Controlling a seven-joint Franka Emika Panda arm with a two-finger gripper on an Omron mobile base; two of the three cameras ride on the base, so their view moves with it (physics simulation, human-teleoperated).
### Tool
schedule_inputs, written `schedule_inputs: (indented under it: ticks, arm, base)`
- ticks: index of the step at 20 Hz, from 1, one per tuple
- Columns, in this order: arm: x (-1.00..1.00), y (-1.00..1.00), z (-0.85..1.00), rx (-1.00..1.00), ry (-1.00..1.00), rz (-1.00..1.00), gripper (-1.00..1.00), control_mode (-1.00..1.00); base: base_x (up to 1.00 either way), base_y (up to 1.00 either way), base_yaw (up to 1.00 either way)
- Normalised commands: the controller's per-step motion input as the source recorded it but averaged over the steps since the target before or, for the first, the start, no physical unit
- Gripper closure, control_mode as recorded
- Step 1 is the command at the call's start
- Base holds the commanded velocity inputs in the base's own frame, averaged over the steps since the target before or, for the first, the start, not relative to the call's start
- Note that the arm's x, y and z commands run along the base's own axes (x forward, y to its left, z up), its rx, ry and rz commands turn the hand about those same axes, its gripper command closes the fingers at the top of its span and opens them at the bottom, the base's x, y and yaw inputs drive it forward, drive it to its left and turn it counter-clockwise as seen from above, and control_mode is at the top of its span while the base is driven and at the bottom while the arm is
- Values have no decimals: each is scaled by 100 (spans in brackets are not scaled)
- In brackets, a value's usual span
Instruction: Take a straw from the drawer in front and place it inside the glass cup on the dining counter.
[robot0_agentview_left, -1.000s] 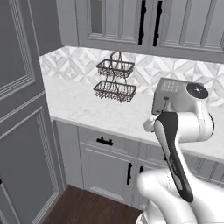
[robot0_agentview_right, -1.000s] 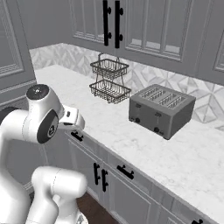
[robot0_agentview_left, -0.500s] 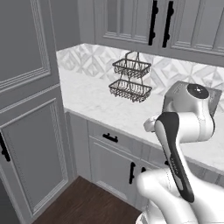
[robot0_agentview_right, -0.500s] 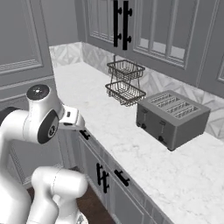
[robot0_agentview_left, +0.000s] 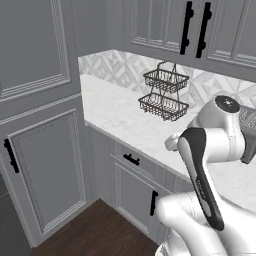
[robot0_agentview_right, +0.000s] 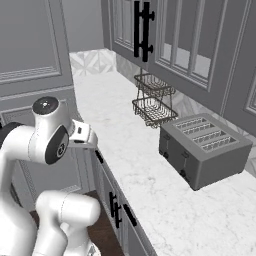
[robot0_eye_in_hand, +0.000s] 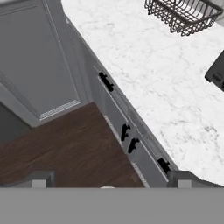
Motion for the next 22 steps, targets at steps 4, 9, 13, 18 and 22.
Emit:
schedule_inputs:
  ticks: [4,9,13,18,22]
  arm:
    - [16,-20,-26,1,-10,39,-100,-100]
    - [26,25,-36,-5,-10,20,-100,-100]
    - [44,96,-44,-25,-2,0,-100,-100]
    - [57,99,-49,-36,0,0,-100,-100]
    - [40,59,-27,-46,4,0,-100,-100]
  base:
    - [0,0,0]
    - [0,0,0]
    - [0,0,0]
    - [0,0,0]
    - [0,0,0]
